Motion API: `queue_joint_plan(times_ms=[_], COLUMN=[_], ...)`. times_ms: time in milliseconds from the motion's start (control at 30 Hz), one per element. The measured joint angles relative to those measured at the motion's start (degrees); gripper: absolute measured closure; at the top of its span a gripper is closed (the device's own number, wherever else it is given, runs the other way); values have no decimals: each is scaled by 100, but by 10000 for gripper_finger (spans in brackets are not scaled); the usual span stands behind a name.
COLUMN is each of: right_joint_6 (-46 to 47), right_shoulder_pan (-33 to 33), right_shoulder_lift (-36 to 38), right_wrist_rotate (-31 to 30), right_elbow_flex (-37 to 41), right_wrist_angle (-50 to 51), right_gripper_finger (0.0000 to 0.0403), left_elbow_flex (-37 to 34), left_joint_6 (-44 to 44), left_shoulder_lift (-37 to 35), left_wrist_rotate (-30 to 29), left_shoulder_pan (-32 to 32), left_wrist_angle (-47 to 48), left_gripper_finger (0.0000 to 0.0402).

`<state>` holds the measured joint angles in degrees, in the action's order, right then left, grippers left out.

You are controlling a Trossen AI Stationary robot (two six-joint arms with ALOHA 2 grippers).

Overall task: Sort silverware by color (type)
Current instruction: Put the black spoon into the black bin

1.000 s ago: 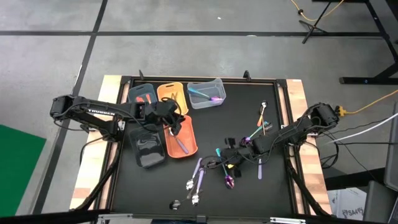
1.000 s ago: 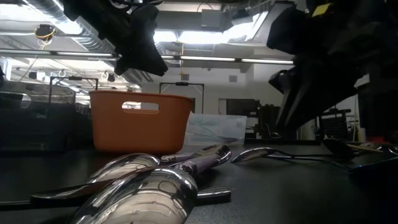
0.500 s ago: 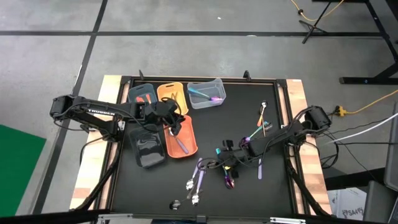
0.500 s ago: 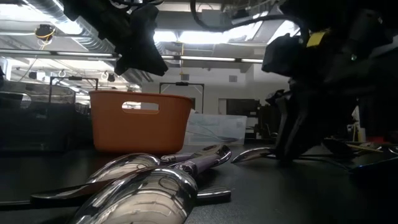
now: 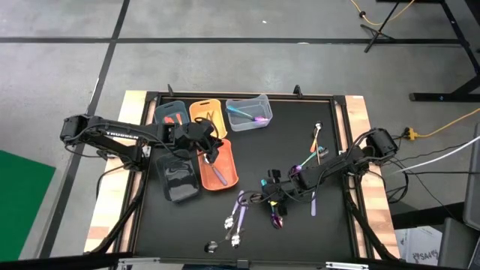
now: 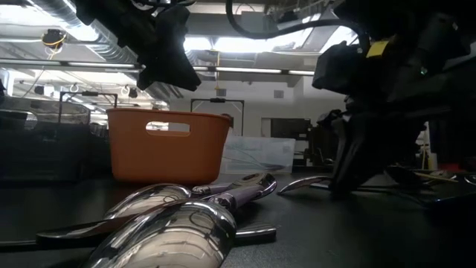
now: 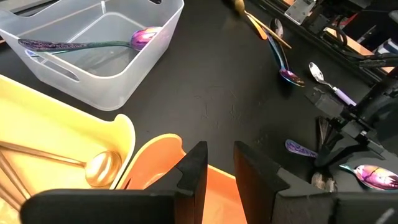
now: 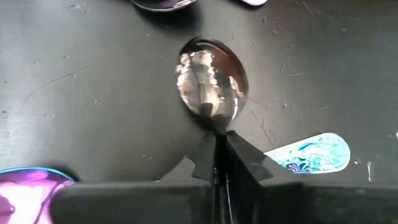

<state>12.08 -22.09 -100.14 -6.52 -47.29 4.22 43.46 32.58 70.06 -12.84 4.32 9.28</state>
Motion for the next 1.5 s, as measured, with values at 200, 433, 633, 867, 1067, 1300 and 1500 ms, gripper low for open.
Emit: queue_joint_plan(times_ms=[200, 433, 633, 867, 1067, 1300, 1500], right_joint_6=[4, -168, -718, -1591, -2286, -2582, -2519], right_shoulder_pan=[0, 122, 379, 698, 991, 1482, 1843], right_shoulder_lift=[13, 11, 13, 13, 28, 37, -22], right_wrist_rotate=[-45, -46, -101, -236, -501, -116, 1265], right_elbow_flex=[2, -353, -1054, -2263, -3445, -4054, -3995], right_wrist_angle=[5, 396, 1228, 3037, 3969, 2315, 443], right_gripper_finger=[395, 400, 401, 401, 402, 402, 403], left_elbow_flex=[0, 2, 9, 4, 4, 4, 4], left_joint_6=[-111, -513, -872, -1365, -2207, -3393, -3585], left_shoulder_lift=[-1, -216, -734, -1543, -2140, -2545, -2738], left_wrist_rotate=[125, 984, 1550, 1698, 1704, 1699, 1639], left_shoulder_pan=[0, 0, -2, -24, -31, -28, -28], left_wrist_angle=[0, -156, -284, -249, -147, 307, 907], left_gripper_finger=[329, 329, 329, 329, 329, 329, 329])
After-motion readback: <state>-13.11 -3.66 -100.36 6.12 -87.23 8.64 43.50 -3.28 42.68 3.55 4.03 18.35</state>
